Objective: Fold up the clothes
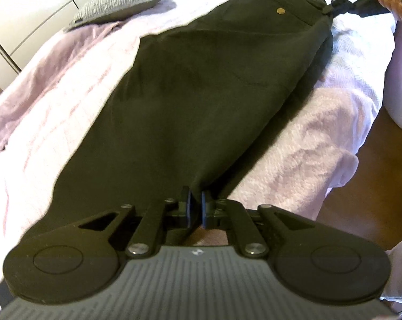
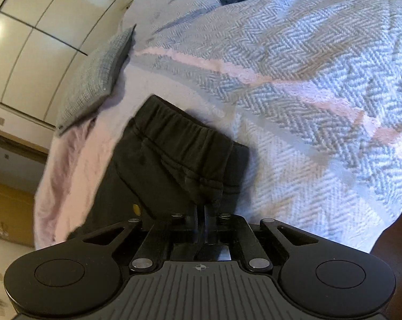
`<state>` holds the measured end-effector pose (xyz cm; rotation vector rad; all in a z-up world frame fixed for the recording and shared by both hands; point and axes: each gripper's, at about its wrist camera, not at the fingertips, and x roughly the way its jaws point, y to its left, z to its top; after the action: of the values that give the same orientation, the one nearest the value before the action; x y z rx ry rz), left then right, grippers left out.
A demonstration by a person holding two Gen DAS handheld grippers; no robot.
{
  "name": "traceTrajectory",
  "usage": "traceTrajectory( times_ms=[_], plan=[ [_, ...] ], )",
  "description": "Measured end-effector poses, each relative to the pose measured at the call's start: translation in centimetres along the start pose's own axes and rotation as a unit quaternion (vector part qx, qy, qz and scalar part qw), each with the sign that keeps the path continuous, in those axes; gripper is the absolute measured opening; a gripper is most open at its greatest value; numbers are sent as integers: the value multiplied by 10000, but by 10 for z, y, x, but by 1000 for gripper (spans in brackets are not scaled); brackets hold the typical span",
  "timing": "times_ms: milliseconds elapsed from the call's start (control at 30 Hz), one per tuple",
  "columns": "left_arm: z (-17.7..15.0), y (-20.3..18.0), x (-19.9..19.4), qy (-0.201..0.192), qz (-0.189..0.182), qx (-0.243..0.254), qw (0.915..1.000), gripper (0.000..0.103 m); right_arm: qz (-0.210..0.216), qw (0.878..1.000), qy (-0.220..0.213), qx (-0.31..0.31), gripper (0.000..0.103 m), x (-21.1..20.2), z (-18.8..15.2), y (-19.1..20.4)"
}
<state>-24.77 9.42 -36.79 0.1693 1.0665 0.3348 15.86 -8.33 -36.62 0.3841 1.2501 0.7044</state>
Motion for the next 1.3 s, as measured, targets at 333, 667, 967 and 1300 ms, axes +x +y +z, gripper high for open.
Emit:
traceTrajectory(
  times_ms=[333,667,967,1300],
  plan=[
    [9,12,-3,120,-126,-423,9990,12,-1588,9607,-240,-2264,38,-4,-17,68],
    [16,44,19,289,-269,-1829,9823,13,-1457,9266,177,-3463,38,40,-62,84],
    [39,114,6,-422,-229,-3025,9519,13,-960,9427,-342,-3178,38,13,-13,128],
    [87,184,80,-655,-580,-2922,9523,36,-714,9203,-384,-3828,38,82,4,167]
  ],
)
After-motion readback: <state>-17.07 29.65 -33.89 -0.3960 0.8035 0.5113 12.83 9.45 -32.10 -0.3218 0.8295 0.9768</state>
